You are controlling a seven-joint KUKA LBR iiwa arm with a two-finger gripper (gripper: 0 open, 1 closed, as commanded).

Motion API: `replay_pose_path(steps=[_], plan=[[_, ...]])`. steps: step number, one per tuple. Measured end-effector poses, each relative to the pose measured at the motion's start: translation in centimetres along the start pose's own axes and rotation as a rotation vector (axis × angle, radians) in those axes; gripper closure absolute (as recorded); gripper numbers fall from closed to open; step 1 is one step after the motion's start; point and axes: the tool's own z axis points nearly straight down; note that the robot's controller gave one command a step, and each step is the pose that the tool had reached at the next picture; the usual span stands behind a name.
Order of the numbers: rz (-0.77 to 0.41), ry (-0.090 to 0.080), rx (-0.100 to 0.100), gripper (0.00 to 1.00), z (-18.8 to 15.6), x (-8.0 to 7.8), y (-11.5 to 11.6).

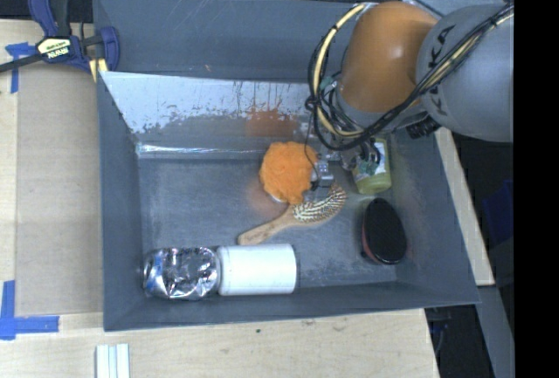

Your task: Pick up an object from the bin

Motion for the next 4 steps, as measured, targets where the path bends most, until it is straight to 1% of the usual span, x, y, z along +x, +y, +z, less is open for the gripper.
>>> replay_pose_path(steps=[1, 2, 3, 4], plan=[[0.01, 0.002, 0.0, 0.0, 1.7, -0.2, 0.3], [0.023, 0.005, 0.001, 0.0, 2.9, -0.2, -4.5], [0.045, 0.012, 0.003, 0.0, 6.5, -1.0, -1.0], [0.047, 0.007, 0.0, 1.0, 6.3, -1.2, -0.9]])
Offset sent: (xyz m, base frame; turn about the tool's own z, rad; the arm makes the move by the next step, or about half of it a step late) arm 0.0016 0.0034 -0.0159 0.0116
